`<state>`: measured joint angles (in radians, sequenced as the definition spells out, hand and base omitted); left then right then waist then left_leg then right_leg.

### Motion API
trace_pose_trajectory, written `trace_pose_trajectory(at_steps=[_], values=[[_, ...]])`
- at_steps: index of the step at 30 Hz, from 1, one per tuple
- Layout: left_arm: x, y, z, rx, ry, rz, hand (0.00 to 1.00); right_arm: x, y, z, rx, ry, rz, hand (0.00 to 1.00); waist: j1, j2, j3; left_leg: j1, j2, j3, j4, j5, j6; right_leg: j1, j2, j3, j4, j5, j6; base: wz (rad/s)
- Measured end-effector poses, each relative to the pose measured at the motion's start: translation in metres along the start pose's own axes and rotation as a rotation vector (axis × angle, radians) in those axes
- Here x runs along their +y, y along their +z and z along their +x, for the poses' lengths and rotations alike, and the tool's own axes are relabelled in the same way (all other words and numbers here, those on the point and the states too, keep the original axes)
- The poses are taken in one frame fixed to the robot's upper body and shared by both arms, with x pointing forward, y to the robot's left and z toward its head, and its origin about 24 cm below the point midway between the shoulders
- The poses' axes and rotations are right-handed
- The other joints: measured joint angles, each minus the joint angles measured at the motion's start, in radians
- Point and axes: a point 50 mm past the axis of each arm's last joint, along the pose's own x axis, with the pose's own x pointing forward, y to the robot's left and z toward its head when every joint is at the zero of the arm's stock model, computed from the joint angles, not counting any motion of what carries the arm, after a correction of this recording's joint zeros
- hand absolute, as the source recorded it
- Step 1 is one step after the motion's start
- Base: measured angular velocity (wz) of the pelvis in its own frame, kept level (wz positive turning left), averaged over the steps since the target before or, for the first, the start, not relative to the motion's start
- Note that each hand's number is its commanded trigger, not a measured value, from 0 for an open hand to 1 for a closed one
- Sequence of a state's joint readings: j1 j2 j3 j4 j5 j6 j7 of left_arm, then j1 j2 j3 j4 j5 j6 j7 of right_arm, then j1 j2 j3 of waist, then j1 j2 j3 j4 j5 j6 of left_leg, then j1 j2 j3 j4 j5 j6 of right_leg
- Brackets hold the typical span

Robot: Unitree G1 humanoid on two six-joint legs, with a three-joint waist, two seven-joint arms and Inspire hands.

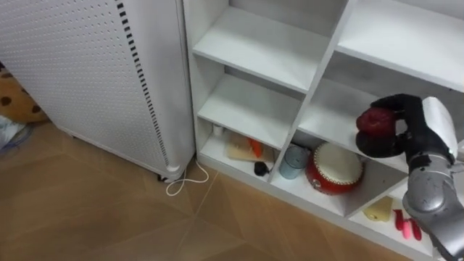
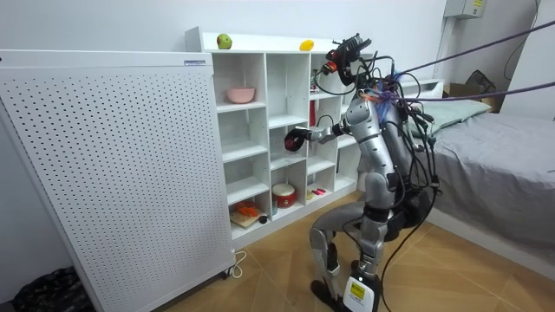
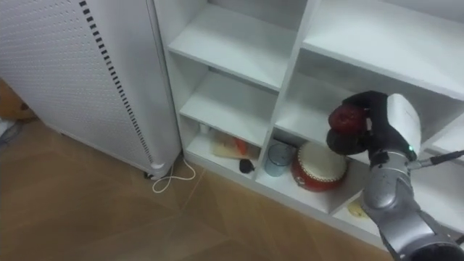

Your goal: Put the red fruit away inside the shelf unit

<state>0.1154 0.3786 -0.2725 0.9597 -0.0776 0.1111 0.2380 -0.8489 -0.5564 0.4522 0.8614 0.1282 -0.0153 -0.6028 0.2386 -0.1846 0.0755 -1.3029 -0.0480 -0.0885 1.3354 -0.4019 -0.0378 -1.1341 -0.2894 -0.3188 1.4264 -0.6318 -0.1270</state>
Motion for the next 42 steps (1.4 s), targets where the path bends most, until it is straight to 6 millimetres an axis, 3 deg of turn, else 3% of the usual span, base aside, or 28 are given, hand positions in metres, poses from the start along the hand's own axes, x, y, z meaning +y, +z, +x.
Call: trace_pose_trajectory(at_steps=[5, 10, 11, 12, 13, 18, 25, 29, 42], values=[[0.011, -0.003, 0.001, 0.011, 0.08, 0.01, 0.0, -0.011, -0.009, 0.005, 0.147, -0.095, 0.151, 1.0, 0.001, -0.019, 0.0013, -0.003, 0.001, -0.003, 0.004, -0.002, 0.002, 0.0, 0.0, -0.004, 0.0, 0.0, 0.0, 0.0], [0.014, -0.004, 0.001, 0.018, 0.092, 0.017, 0.0, -0.022, -0.011, 0.012, 0.26, -0.174, 0.29, 1.0, -0.017, -0.018, 0.0013, 0.005, 0.001, -0.012, 0.004, -0.002, 0.002, 0.018, 0.002, -0.015, -0.008, 0.0, 0.001, 0.0], [0.015, -0.003, 0.001, 0.013, 0.097, 0.017, 0.0, -0.022, -0.012, 0.012, 0.28, -0.178, 0.317, 0.87, -0.016, -0.018, 0.0011, 0.007, 0.0, -0.016, 0.003, -0.002, 0.002, 0.024, 0.004, -0.019, -0.013, 0.001, 0.002, 0.03], [0.015, -0.003, 0.001, 0.014, 0.1, 0.017, 0.0, -0.022, -0.012, 0.013, 0.29, -0.179, 0.331, 0.36, -0.015, -0.018, 0.001, 0.007, 0.0, -0.018, 0.002, -0.002, 0.002, 0.026, 0.005, -0.021, -0.015, 0.001, 0.002, 0.03], [0.015, -0.005, 0.001, 0.019, 0.106, 0.019, 0.0, -0.022, -0.013, 0.012, 0.308, -0.182, 0.354, 0.0, -0.015, -0.018, 0.0011, 0.01, -0.001, -0.021, 0.002, -0.002, 0.002, 0.032, 0.006, -0.026, -0.019, 0.001, 0.003, 0.0], [0.016, -0.011, -0.001, 0.032, 0.132, 0.023, 0.0, -0.023, -0.018, 0.012, 0.368, -0.191, 0.439, 0.0, -0.011, -0.015, -0.0001, 0.028, 0.0, -0.021, -0.014, -0.004, 0.006, 0.051, 0.013, -0.025, -0.045, 0.009, 0.019, -0.01], [0.019, -0.011, -0.001, 0.03, 0.165, 0.005, 0.0, -0.031, -0.022, 0.015, 0.495, -0.233, 0.725, 0.0, -0.015, 0.002, -0.0066, 0.06, -0.017, -0.022, -0.039, -0.007, 0.018, 0.088, 0.006, -0.028, -0.079, 0.015, 0.04, 0.03], [0.019, -0.011, -0.001, 0.027, 0.183, -0.002, 0.0, -0.035, -0.023, 0.017, 0.518, -0.238, 0.796, 0.0, -0.014, 0.009, -0.0085, 0.068, -0.017, -0.021, -0.052, -0.004, 0.026, 0.098, 0.013, -0.026, -0.1, 0.023, 0.055, 0.01], [0.02, -0.008, -0.001, 0.015, 0.204, -0.009, 0.0, -0.035, -0.023, 0.018, 0.526, -0.208, 0.862, 0.0, -0.015, 0.025, -0.0138, 0.08, -0.018, -0.015, -0.056, -0.006, 0.03, 0.105, 0.013, -0.018, -0.105, 0.025, 0.061, 0.0]])
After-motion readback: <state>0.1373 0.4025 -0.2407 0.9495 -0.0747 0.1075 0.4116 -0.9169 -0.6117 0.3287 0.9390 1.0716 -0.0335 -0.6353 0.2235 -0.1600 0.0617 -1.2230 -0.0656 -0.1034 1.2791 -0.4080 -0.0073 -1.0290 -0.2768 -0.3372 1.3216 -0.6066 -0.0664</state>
